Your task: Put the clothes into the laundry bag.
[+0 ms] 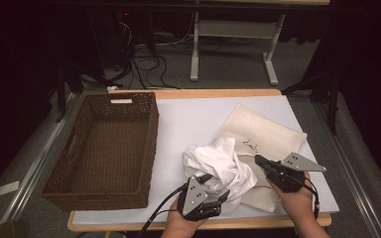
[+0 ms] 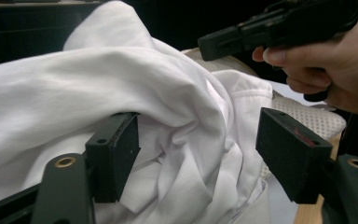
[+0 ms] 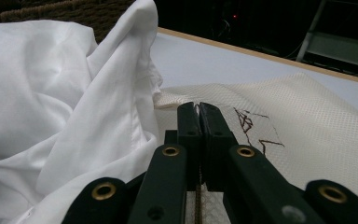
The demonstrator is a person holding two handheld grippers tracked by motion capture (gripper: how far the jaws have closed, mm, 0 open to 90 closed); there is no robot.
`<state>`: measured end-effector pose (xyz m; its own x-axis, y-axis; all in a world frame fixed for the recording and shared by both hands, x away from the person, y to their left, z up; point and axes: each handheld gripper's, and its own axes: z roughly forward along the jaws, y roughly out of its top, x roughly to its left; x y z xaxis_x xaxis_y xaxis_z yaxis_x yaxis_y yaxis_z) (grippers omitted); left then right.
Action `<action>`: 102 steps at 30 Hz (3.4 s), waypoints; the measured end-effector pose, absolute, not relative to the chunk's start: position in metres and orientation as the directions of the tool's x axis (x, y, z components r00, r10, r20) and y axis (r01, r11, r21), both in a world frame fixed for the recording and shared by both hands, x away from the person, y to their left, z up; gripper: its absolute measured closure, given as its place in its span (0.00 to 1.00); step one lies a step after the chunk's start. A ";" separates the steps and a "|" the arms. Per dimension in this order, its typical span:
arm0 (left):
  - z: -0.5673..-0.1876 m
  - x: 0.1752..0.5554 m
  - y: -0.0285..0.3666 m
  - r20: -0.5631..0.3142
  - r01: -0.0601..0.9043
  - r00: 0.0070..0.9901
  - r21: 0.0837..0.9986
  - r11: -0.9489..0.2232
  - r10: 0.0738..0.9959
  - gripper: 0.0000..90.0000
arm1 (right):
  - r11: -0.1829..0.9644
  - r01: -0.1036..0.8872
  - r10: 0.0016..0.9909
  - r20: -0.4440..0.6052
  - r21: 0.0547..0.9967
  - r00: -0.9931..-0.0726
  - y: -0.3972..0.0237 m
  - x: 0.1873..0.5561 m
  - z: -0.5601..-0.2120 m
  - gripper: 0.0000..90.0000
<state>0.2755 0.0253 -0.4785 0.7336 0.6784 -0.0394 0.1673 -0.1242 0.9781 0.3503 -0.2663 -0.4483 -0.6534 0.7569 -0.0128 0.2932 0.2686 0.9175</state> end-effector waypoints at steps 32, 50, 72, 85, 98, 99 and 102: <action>-0.490 0.338 0.020 -0.105 0.343 0.660 0.923 -0.174 0.744 0.87 | 0.296 0.285 0.745 -0.034 0.912 -0.667 -0.261 0.350 -0.449 0.99; -0.498 0.333 -0.019 -0.013 0.299 0.716 0.909 -0.289 0.698 0.89 | 0.261 0.255 0.748 -0.028 0.931 -0.663 -0.254 0.353 -0.443 0.99; -0.467 0.333 0.018 0.026 0.280 0.637 0.923 -0.263 0.770 0.90 | 0.265 0.192 0.688 -0.046 0.945 -0.724 -0.230 0.343 -0.437 0.99; -0.485 0.332 -0.029 -0.033 0.287 0.715 0.924 -0.251 0.699 0.90 | 0.252 0.220 0.716 -0.029 0.943 -0.697 -0.250 0.343 -0.441 0.99; -0.486 0.321 -0.023 0.000 0.230 0.763 0.934 -0.272 0.646 0.46 | 0.274 0.228 0.713 -0.039 0.934 -0.700 -0.253 0.340 -0.446 0.99; -0.483 0.316 -0.016 0.017 0.214 0.766 0.936 -0.279 0.643 0.44 | 0.275 0.227 0.714 -0.041 0.934 -0.699 -0.255 0.340 -0.446 0.99; -0.481 0.310 -0.007 0.026 0.199 0.761 0.942 -0.271 0.648 0.42 | 0.272 0.227 0.719 -0.041 0.935 -0.694 -0.256 0.340 -0.445 0.98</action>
